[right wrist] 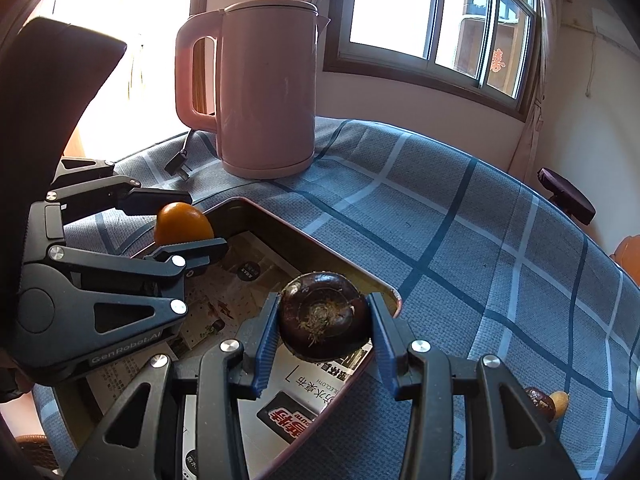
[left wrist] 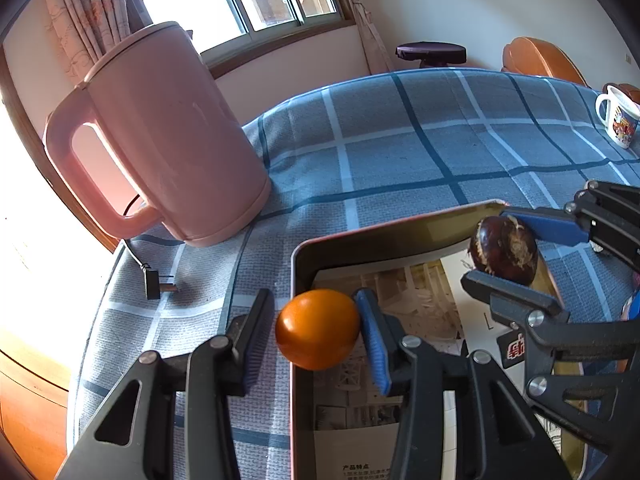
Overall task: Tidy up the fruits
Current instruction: 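Open both tools to drop the orange and passion fruit into the tin, then move both tools back toward the remaining fruits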
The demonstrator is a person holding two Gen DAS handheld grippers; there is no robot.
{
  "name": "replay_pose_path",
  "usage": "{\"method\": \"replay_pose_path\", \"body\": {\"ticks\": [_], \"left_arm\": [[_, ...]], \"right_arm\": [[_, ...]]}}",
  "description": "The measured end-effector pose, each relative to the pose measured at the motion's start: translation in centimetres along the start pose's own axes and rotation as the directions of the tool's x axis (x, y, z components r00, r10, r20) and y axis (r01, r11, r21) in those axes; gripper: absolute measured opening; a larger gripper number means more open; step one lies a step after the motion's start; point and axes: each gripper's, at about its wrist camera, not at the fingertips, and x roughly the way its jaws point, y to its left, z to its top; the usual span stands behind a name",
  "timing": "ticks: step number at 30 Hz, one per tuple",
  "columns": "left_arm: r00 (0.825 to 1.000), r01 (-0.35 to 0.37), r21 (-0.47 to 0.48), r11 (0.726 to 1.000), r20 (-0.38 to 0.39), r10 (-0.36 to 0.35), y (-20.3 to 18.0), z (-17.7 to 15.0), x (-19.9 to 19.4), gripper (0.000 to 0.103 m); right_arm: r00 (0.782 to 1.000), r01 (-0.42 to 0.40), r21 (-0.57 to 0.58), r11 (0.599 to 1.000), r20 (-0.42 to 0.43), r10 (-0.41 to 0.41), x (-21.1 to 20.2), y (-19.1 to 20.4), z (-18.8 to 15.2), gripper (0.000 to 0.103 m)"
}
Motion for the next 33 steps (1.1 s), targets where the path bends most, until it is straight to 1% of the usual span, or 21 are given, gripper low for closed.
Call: {"method": "replay_pose_path", "body": {"ticks": [9,10,11,12,13,15,16,17,18,20,21,23,24,26,30,33], "left_arm": [[1.0,-0.001,0.001,1.0,0.005,0.001,0.0,0.0,-0.1,0.047],[1.0,-0.002,0.001,1.0,0.004,0.001,-0.1,0.0,-0.1,0.05],[1.0,-0.003,-0.003,1.0,0.006,0.003,0.0,0.0,-0.1,0.057],[1.0,-0.009,-0.006,1.0,0.012,0.009,0.0,0.0,-0.3,0.062],[1.0,-0.014,-0.005,1.0,0.021,0.014,0.0,0.1,-0.4,0.066],[1.0,-0.019,-0.006,1.0,0.022,0.02,0.1,0.0,-0.5,0.066],[1.0,-0.015,-0.014,1.0,0.022,0.016,0.3,0.0,-0.5,0.07],[0.999,-0.013,-0.028,1.0,0.033,0.014,0.5,-0.1,-0.8,0.072],[0.999,-0.006,-0.046,0.999,0.053,0.009,0.8,-0.2,-1.3,0.077],[0.995,0.03,-0.081,0.996,0.096,-0.022,1.3,-0.6,-2.6,0.088],[0.992,0.041,-0.093,0.995,0.121,-0.03,1.4,-0.8,-3.3,0.09],[0.985,0.036,-0.103,0.994,0.17,-0.018,1.2,-1.3,-4.9,0.095],[0.982,0.034,-0.106,0.994,0.189,-0.013,1.0,-1.6,-5.7,0.095],[0.975,0.055,-0.113,0.992,0.22,-0.029,0.4,-2.0,-7.0,0.097],[0.96,0.128,-0.107,0.986,0.262,-0.096,-2.0,-2.6,-9.2,0.098],[0.948,0.181,-0.076,0.981,0.278,-0.153,-4.6,-2.8,-10.4,0.098]], "right_arm": [[1.0,-0.001,-0.002,1.0,0.001,0.001,0.0,0.1,-0.1,0.045],[1.0,-0.002,-0.004,1.0,0.001,0.002,0.1,0.1,-0.1,0.045],[1.0,0.0,-0.009,1.0,0.003,0.0,0.0,0.2,-0.1,0.046],[1.0,0.005,-0.012,1.0,0.006,-0.005,0.0,0.2,-0.1,0.048],[1.0,0.015,-0.017,1.0,0.01,-0.015,0.0,0.3,-0.1,0.052],[1.0,0.026,-0.022,0.999,0.017,-0.025,-0.2,0.3,-0.1,0.055],[0.999,0.027,-0.018,0.999,0.02,-0.027,-0.4,0.2,-0.2,0.056],[0.999,0.033,-0.011,0.999,0.019,-0.032,-0.6,0.1,-0.2,0.058],[0.999,0.042,-0.004,0.999,0.015,-0.042,-0.9,-0.1,-0.3,0.06],[0.998,0.06,0.011,0.998,0.022,-0.061,-2.2,-0.6,-0.9,0.062],[0.998,0.062,0.018,0.998,0.026,-0.063,-2.9,-0.8,-1.3,0.062],[0.996,0.079,0.04,0.996,0.037,-0.081,-4.6,-1.5,-2.4,0.062],[0.995,0.086,0.051,0.995,0.043,-0.089,-5.6,-2.0,-3.1,0.062],[0.992,0.104,0.078,0.992,0.057,-0.108,-7.7,-3.0,-4.5,0.063],[0.979,0.163,0.164,0.973,0.099,-0.181,-12.3,-5.5,-7.6,0.063],[0.961,0.212,0.252,0.944,0.124,-0.248,-15.5,-7.6,-10.2,0.066]]}}
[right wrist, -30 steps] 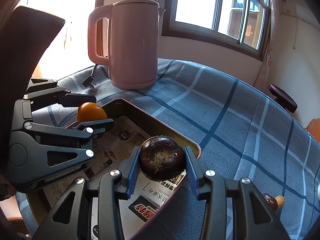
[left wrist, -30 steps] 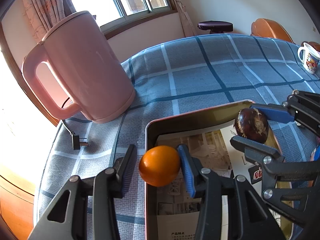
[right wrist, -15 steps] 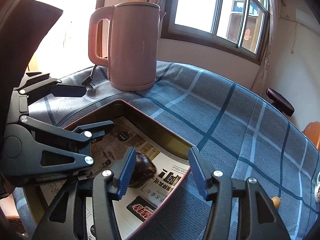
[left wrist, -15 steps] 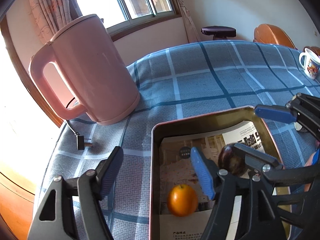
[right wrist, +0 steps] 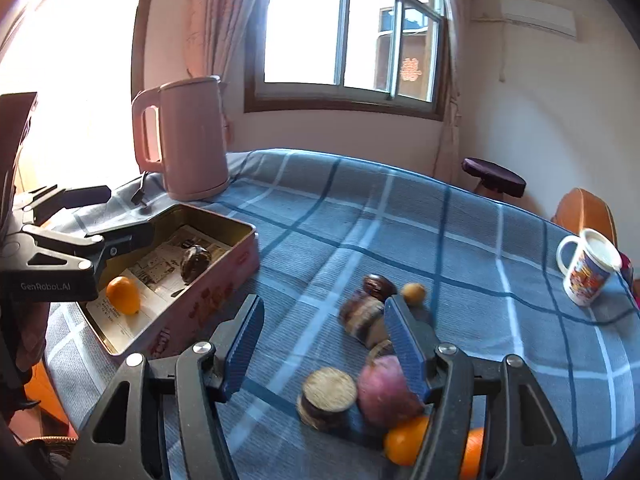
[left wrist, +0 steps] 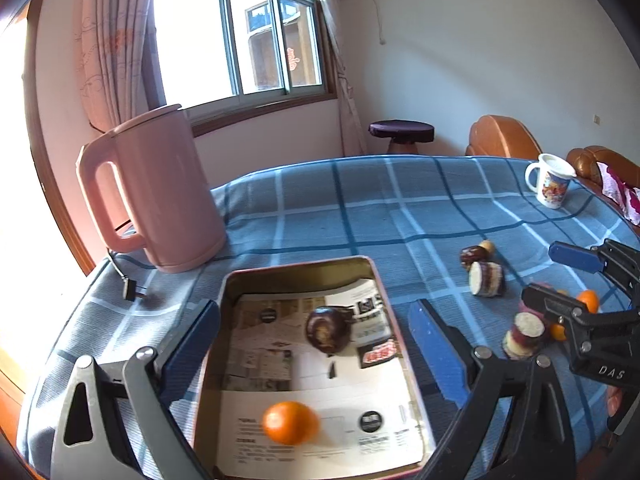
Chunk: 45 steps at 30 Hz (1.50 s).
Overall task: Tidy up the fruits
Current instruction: 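Move both tools back toward the remaining fruits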
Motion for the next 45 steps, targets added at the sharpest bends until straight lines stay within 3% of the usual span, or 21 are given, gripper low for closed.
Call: {"method": "replay_pose_path", "body": {"ticks": [4,9,16,22,27,32,36,39,43,45], "left_arm": [[0.997,0.072,0.036,0.997,-0.003,-0.072,-3.9,-0.3,-0.3,0.098],[0.989,0.144,0.082,0.986,-0.053,-0.14,-8.7,-1.2,0.8,0.098],[0.971,0.207,0.128,0.97,-0.145,-0.189,-13.2,-2.6,3.6,0.098],[0.961,0.231,0.113,0.966,-0.184,-0.208,-13.9,-2.4,5.3,0.098],[0.952,0.246,0.131,0.96,-0.219,-0.214,-14.5,-2.4,6.1,0.094],[0.946,0.262,0.159,0.952,-0.238,-0.221,-15.1,-2.6,6.3,0.084],[0.941,0.29,0.175,0.941,-0.232,-0.247,-15.3,-2.8,5.9,0.073],[0.936,0.311,0.183,0.933,-0.231,-0.266,-15.6,-2.8,5.7,0.063],[0.926,0.348,0.207,0.914,-0.227,-0.301,-16.0,-3.1,5.3,0.041],[0.931,0.339,0.222,0.914,-0.22,-0.292,-16.3,-3.1,5.1,0.041]], "right_arm": [[0.995,0.089,0.089,0.992,0.03,-0.092,-2.7,-3.3,-1.9,0.069],[0.985,0.173,0.127,0.977,0.004,-0.175,-3.2,-5.7,-4.0,0.069],[0.982,0.19,0.158,0.969,-0.047,-0.185,-2.4,-7.5,-5.8,0.069],[0.979,0.193,0.197,0.961,-0.101,-0.176,-0.8,-8.3,-6.5,0.069],[0.982,0.182,0.233,0.955,-0.1,-0.163,-1.0,-8.9,-6.6,0.069],[0.978,0.184,0.2,0.962,-0.136,-0.159,-0.3,-8.4,-6.5,0.069],[0.986,0.111,0.267,0.957,-0.147,-0.073,-0.1,-9.6,-6.7,0.067],[0.99,0.056,0.3,0.952,-0.14,-0.014,0.0,-10.0,-6.9,0.059],[0.992,0.055,0.27,0.961,-0.126,-0.021,-0.2,-9.3,-6.7,0.049],[0.992,0.058,0.264,0.963,-0.123,-0.026,-0.2,-9.2,-6.7,0.049]]}}
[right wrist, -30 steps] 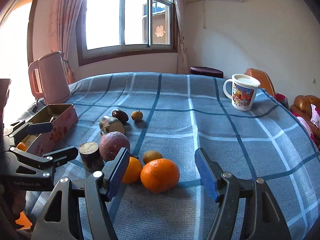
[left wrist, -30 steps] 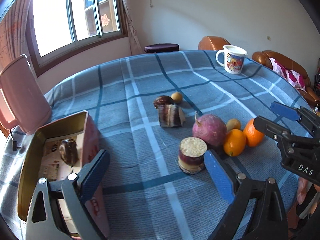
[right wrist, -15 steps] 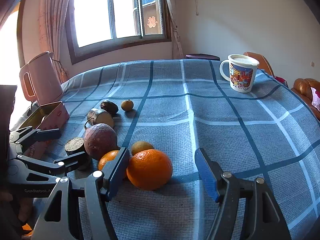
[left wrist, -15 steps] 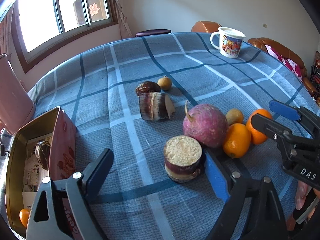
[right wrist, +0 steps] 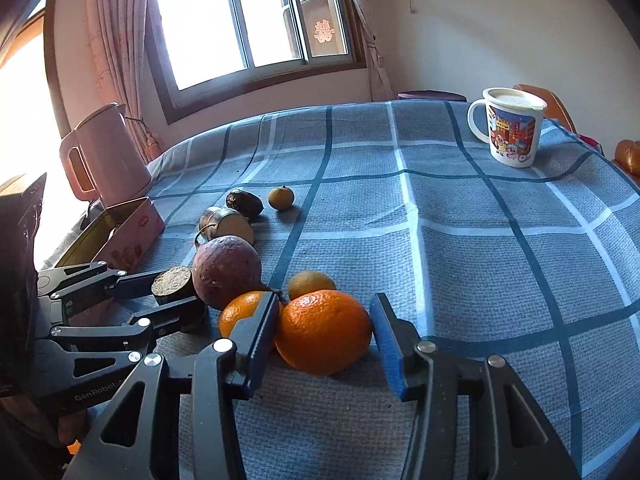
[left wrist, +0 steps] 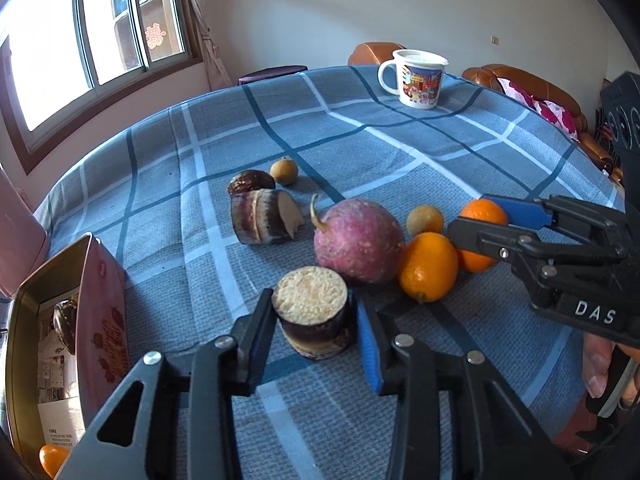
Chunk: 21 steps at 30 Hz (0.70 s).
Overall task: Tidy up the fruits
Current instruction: 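Move both tools back toward the remaining fruits, then grasp the cut taro piece with the left tool while the right tool grasps the large orange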
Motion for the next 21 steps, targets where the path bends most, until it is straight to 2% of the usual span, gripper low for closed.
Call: {"method": "replay_pose_path", "body": {"ticks": [9,21], "left_arm": [[1.0,0.01,-0.023,1.0,0.018,-0.01,0.5,-0.2,-0.3,0.038],[0.996,0.01,-0.077,0.997,0.087,-0.003,1.5,-0.3,-1.6,0.037]], "right_arm": [[0.999,0.015,-0.017,1.0,0.053,-0.014,-0.9,0.1,-0.1,0.048],[0.991,0.037,-0.05,0.998,0.128,-0.031,-2.0,0.7,-0.3,0.047]]}}
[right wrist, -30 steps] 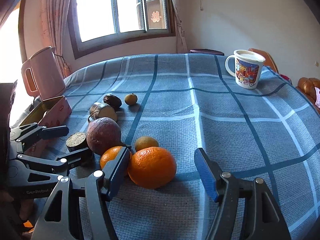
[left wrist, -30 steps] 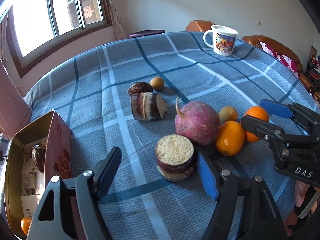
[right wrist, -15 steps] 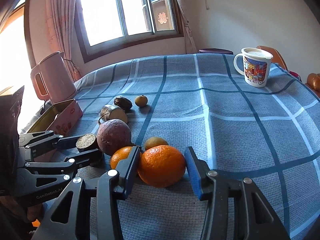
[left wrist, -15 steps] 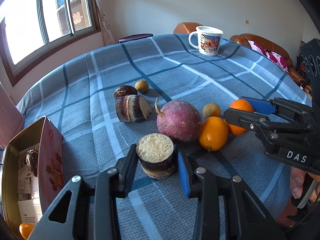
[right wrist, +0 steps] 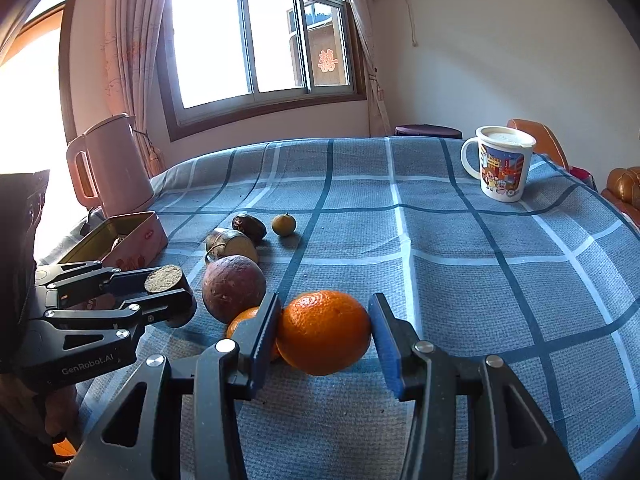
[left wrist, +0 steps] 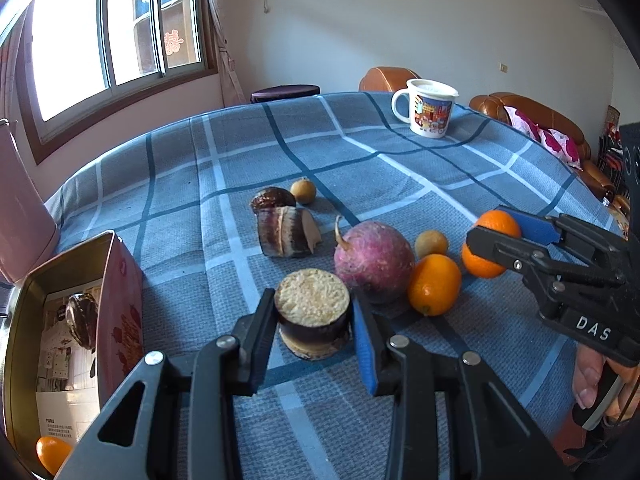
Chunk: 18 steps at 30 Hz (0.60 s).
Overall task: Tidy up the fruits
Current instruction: 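Grasp the cut taro piece with the left tool while the right tool grasps the large orange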
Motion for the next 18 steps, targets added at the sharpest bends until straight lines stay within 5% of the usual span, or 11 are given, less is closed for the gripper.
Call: {"method": "replay_pose_path", "body": {"ticks": [18], "left_arm": [[0.992,-0.052,-0.056,0.997,0.115,0.059,0.7,-0.3,-2.2,0.037]], "right_arm": [[0.999,-0.002,-0.049,0.999,0.054,0.005,-0.9,1.2,0.2,0.047]]}}
